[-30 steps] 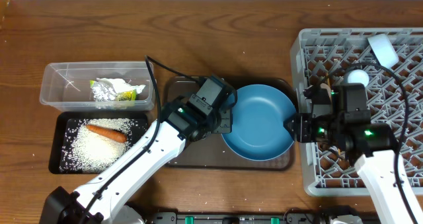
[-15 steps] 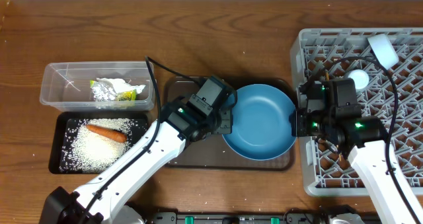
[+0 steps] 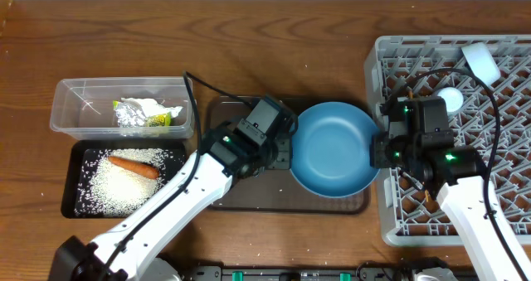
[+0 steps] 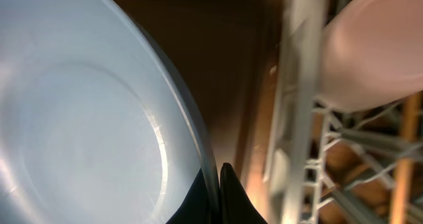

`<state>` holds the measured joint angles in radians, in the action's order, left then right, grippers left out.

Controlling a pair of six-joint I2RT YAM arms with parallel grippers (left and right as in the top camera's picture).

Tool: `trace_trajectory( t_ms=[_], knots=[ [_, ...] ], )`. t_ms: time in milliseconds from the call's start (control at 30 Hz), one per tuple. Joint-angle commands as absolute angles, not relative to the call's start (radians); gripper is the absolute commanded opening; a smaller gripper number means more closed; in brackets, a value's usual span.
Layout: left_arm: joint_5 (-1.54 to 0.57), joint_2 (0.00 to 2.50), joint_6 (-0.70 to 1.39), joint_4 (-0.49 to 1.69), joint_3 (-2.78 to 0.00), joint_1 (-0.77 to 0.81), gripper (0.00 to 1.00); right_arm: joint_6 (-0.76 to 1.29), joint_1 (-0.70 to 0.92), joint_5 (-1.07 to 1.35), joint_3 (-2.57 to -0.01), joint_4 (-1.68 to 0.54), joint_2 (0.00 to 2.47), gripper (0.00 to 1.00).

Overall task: Sort waste into correct bins and load items into the dishwasher rack
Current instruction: 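Release the left gripper and lift the blue plate right with the right gripper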

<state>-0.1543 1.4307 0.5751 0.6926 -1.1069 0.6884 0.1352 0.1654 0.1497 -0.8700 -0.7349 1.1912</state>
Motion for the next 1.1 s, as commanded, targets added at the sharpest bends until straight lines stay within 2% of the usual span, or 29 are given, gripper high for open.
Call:
trace_trajectory(
  t_ms=[0, 100, 200, 233, 267, 400, 533, 633, 867, 1067],
  knots=[
    [-0.147, 1.356, 0.549, 0.691, -1.109, 0.683, 0.49, 0.110, 0.145, 0.099, -0.871, -0.696, 1.176, 0.01],
    [-0.121, 1.301, 0.505, 0.688, -1.109, 0.671, 0.61, 0.110, 0.126, 0.067, -0.889, -0.668, 1.148, 0.01],
    [-0.055, 1.262, 0.505, 0.689, -1.109, 0.666, 0.79, 0.111, 0.112, -0.070, -0.928, -0.666, 1.111, 0.01],
    [-0.043, 1.257, 0.505, 0.690, -1.109, 0.666, 0.88, 0.110, 0.110, -0.141, -0.944, -0.667, 1.096, 0.01],
    [-0.040, 1.253, 0.505, 0.691, -1.109, 0.666, 0.93, 0.110, 0.110, -0.210, -0.957, -0.668, 1.082, 0.01],
    [-0.040, 1.257, 0.505, 0.693, -1.109, 0.666, 0.97, 0.010, 0.110, -0.558, -1.002, -0.639, 1.025, 0.01],
    [-0.040, 1.260, 0.505, 0.696, -1.109, 0.666, 0.99, -0.305, 0.105, -0.913, -1.006, -0.498, 0.997, 0.01],
    [-0.040, 1.261, 0.505, 0.696, -1.109, 0.666, 0.99, -0.564, 0.089, -1.054, -1.006, -0.365, 0.999, 0.01],
    [-0.040, 1.261, 0.505, 0.696, -1.109, 0.666, 0.98, -1.035, -0.064, -1.126, -1.006, -0.119, 1.031, 0.01],
    [-0.040, 1.262, 0.505, 0.696, -1.109, 0.667, 0.98, -1.290, -0.198, -1.130, -1.006, -0.109, 1.062, 0.01]
  ],
)
